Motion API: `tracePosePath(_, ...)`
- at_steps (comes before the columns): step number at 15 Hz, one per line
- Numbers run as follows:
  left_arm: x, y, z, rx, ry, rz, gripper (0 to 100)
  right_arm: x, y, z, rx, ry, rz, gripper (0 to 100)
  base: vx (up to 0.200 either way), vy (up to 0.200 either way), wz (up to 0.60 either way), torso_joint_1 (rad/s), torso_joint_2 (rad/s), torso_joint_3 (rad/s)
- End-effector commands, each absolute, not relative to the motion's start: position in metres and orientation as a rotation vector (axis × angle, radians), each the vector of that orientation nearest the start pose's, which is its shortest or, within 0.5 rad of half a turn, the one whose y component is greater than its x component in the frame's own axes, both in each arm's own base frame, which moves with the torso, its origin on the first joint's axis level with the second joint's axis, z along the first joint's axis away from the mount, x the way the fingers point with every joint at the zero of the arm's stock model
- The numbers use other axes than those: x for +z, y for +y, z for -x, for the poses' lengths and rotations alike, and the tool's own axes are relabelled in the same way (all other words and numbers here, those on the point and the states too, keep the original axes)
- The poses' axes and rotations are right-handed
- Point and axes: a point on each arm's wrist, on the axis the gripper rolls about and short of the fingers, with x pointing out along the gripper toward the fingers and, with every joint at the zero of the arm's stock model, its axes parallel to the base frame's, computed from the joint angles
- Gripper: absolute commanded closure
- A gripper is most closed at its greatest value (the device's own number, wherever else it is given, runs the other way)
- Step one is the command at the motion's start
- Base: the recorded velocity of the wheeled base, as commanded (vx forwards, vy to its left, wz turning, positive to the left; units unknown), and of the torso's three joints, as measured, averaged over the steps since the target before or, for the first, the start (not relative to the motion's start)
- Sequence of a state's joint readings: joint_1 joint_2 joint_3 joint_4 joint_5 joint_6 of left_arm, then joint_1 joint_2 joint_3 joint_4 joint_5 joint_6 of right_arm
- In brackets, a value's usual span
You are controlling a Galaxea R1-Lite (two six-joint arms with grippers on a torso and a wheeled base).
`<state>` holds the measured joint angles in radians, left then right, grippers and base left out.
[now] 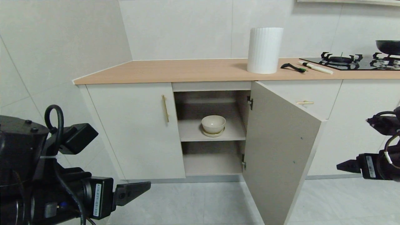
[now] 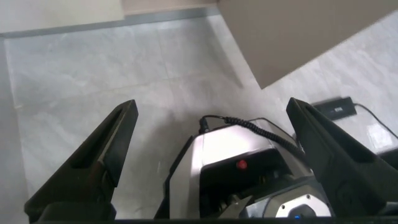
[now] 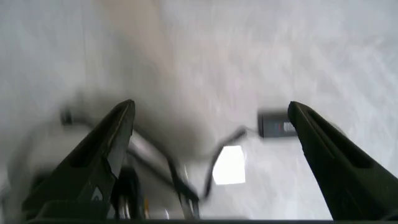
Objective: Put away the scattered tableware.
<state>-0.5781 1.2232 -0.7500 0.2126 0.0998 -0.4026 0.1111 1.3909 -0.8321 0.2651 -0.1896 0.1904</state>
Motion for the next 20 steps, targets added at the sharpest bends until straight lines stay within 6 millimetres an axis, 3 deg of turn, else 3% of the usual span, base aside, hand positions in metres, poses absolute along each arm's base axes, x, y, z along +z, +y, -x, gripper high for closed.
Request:
tracePosePath(1,0.205,-0.089,-0.141,-0.32,0.73,0.15,0,0.177,-0.001,-0.234,-0.227,0.801,-0.114,0,0.0,0.0,0.0,0.0,0.0,0.0)
tracePosePath(6,0.205,-0.09,-0.142,-0.32,0.728,0.153,0,0.157,0.005,-0.27,-0.22,0.709,-0.28,0,0.0,0.0,0.0,0.0,0.0,0.0)
tracePosePath(10,0.206,-0.089,-0.14,-0.324,0.721,0.155,0,0.152,0.011,-0.279,-0.187,0.695,-0.355,0,0.0,0.0,0.0,0.0,0.0,0.0)
tracePosePath(12,0.206,-0.089,-0.141,-0.324,0.724,0.154,0,0.149,0.023,-0.287,-0.178,0.655,-0.458,0,0.0,0.0,0.0,0.0,0.0,0.0)
tracePosePath(16,0.207,-0.089,-0.141,-0.323,0.723,0.156,0,0.147,0.031,-0.287,-0.155,0.658,-0.468,0,0.0,0.0,0.0,0.0,0.0,0.0)
tracePosePath(20,0.213,-0.09,-0.142,-0.323,0.698,0.163,0,0.144,0.066,-0.285,-0.013,0.71,-0.478,0,0.0,0.0,0.0,0.0,0.0,0.0)
